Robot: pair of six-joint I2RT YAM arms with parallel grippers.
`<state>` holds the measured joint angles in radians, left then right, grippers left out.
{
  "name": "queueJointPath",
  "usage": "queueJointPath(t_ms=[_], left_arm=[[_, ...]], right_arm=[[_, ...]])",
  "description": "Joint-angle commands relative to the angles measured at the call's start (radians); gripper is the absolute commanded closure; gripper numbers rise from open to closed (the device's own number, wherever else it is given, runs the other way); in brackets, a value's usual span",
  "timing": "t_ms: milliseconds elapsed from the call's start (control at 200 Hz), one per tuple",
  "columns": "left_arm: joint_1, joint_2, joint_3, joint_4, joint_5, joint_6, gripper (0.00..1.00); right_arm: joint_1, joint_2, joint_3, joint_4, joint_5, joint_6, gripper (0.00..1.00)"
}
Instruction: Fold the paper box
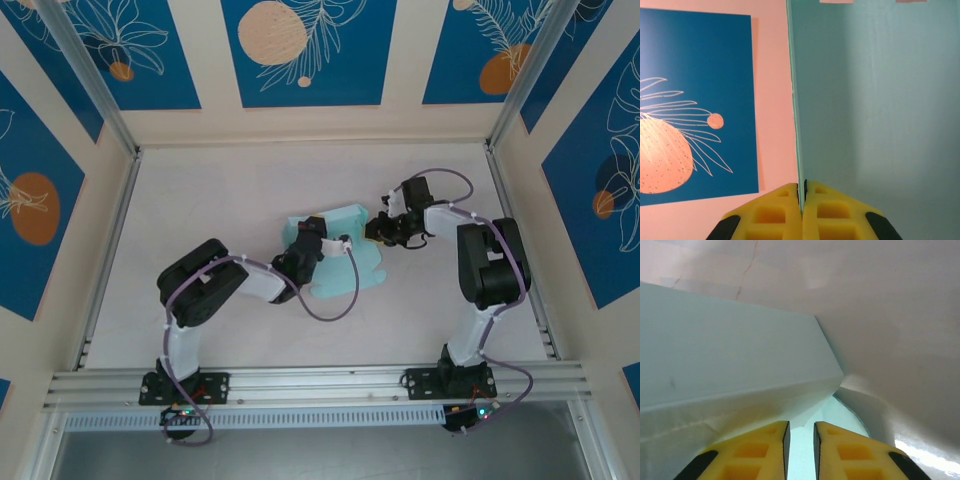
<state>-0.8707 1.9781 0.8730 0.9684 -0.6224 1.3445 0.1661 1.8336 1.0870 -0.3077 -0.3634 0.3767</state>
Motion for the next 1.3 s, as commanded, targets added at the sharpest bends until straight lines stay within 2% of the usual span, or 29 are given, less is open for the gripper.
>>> queueJointPath(t_ms=[0,105,220,385,725,1025,1215,1295], left_arm=[[-0.029,0.052,-0.034,-0.034,0.038,0.070,0.97],[-0.031,0.052,-0.037,-0.036,0.043,0.074,0.97],[-0.031,0.052,-0.041,-0.027,0.048,0.082,0.97],[-0.032,0.054,-0.043,-0.025,0.064,0.099,0.97],[-0.027,0.056,-0.026,-0.060,0.105,0.068,0.96],[-0.006,0.040,0.000,-0.131,0.164,0.056,0.96],[0.008,0.015,0.003,-0.174,0.193,0.031,0.96],[0.012,0.012,0.012,-0.181,0.202,0.026,0.95]], right_arm=[[0.011,-0.024,0.004,0.073,0.003,-0.084,0.75],[0.028,-0.013,0.035,0.049,0.033,-0.127,0.70],[0.042,-0.024,0.034,0.070,0.057,-0.143,0.61],[0.056,-0.025,0.080,0.033,0.086,-0.191,0.60],[0.092,0.027,0.179,0.013,0.116,-0.278,0.61],[0.135,0.081,0.286,-0.042,0.253,-0.355,0.61],[0.149,0.085,0.284,-0.005,0.267,-0.397,0.67],[0.156,0.101,0.304,-0.016,0.292,-0.394,0.74]])
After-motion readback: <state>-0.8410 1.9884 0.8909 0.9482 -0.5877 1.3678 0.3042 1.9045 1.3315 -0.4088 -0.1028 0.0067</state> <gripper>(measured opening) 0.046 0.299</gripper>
